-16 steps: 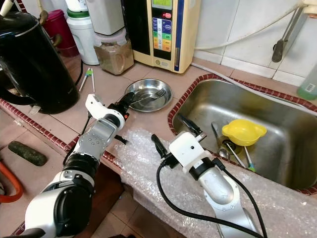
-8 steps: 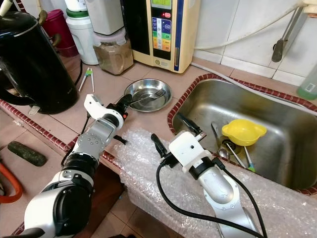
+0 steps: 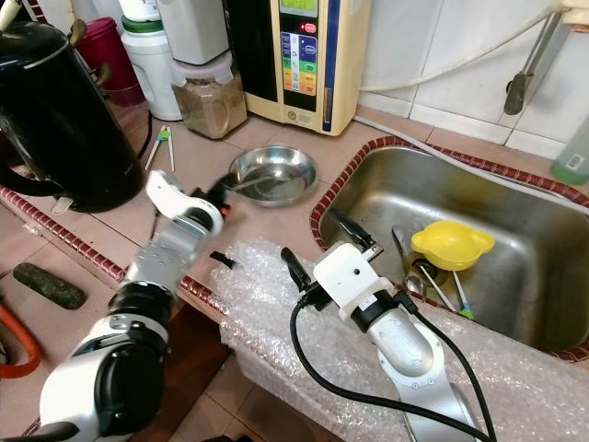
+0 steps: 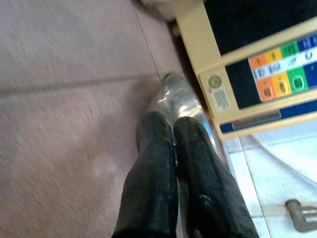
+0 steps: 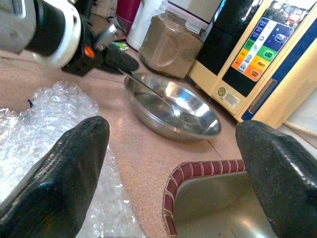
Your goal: Kitchen organization
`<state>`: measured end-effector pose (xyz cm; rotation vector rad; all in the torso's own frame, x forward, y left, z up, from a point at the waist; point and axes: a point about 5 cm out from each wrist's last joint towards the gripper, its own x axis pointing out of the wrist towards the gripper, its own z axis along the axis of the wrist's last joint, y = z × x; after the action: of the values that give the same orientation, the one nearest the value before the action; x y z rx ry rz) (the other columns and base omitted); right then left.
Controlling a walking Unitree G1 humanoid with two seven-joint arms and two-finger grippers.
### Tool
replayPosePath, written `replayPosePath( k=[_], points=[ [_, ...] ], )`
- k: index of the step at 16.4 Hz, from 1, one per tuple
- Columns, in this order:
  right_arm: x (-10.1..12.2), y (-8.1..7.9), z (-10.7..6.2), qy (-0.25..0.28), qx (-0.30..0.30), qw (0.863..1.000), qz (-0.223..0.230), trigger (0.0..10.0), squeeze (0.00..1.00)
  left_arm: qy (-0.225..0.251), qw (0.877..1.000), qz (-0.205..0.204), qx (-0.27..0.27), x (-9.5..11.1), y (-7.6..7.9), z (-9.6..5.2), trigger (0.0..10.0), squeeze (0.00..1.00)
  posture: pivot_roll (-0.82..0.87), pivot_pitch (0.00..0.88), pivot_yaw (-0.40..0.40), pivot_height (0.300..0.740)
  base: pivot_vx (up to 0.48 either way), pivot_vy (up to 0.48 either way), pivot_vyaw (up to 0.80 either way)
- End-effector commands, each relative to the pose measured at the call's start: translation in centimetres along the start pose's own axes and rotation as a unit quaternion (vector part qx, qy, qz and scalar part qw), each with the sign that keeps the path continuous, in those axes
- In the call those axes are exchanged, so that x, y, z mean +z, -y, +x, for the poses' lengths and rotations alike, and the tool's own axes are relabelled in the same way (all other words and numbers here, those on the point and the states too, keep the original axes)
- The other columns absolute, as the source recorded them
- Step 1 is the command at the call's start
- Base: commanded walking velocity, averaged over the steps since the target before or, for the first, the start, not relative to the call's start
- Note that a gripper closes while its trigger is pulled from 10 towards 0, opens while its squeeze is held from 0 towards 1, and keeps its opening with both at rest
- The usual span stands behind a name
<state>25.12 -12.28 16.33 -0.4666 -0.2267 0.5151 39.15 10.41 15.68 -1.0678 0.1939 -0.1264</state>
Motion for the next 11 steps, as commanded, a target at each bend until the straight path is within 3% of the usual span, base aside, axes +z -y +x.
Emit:
replayPosePath(
  k=[1, 6, 7, 8, 11],
  points=[
    [-0.1, 0.2, 0.1, -0.002, 0.000, 1.000, -0.007, 10.0, 0.00, 0.007, 1.000, 0.002, 0.017, 0.7, -0.9, -0.4, 0.0, 0.00, -0.11, 0.076, 0.101, 0.740, 0.000, 0.000, 0.00],
    [-0.2, 0.3, 0.2, -0.001, 0.001, 1.000, -0.011, 10.0, 0.00, 0.018, 0.999, 0.029, 0.013, 1.8, -1.0, -1.7, 0.0, 0.00, -0.10, 0.071, 0.097, 0.740, 0.000, 0.000, 0.00],
    [-0.1, 0.4, 0.3, 0.001, 0.000, 1.000, -0.011, 10.0, 0.00, 0.018, 0.999, 0.043, -0.010, 1.8, -0.5, -2.0, 0.0, 0.00, -0.10, 0.071, 0.095, 0.740, 0.000, 0.000, 0.00],
    [0.2, 0.6, 0.4, 0.010, -0.007, 1.000, -0.006, 10.0, 0.00, 0.011, 0.995, 0.068, -0.067, 1.6, 0.9, -2.4, 0.0, 0.00, -0.10, 0.069, 0.090, 0.740, 0.000, 0.000, 0.00],
    [0.8, 0.9, 0.8, 0.023, -0.006, 1.000, -0.006, 10.0, 0.00, -0.002, 0.986, 0.111, -0.123, 1.0, 3.0, -2.6, 0.0, 0.00, -0.10, 0.066, 0.087, 0.740, 0.000, 0.000, 0.00]
  ],
)
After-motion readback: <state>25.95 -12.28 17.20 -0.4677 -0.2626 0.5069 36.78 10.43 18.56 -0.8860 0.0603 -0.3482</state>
